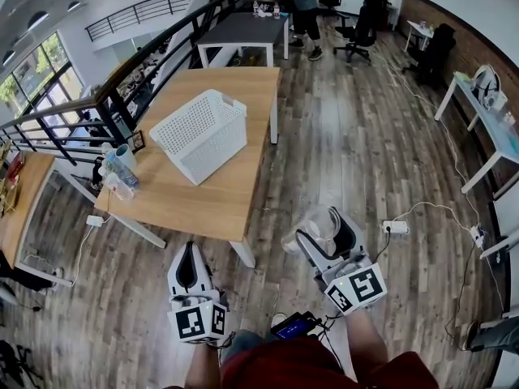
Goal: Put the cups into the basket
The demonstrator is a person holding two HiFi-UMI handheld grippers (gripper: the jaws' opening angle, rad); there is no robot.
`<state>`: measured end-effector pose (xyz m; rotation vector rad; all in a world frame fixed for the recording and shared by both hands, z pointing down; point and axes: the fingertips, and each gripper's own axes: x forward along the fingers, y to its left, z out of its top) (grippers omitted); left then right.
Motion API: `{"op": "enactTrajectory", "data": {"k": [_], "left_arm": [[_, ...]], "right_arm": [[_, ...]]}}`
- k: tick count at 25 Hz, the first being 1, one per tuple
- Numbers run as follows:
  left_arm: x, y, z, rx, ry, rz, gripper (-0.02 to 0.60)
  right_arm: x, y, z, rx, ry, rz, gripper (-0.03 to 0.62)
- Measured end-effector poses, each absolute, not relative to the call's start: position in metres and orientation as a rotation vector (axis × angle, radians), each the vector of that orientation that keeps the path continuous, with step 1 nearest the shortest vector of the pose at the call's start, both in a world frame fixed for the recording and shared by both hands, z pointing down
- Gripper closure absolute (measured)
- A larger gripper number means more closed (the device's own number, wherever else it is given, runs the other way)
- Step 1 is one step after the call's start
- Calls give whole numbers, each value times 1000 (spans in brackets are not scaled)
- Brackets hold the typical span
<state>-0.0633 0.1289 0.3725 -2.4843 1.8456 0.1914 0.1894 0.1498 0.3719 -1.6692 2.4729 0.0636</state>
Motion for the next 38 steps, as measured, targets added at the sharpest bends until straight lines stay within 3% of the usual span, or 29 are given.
{"op": "enactTrajectory", "data": {"k": [14, 38], "left_arm": [[-51, 102, 378, -2509, 1824, 186, 581], [-110, 2, 391, -2506, 1883, 203, 581]], "right_arm": [[203, 125, 376, -1693, 2444, 55, 241], [139, 13, 377, -1664, 2524, 61, 241]]}}
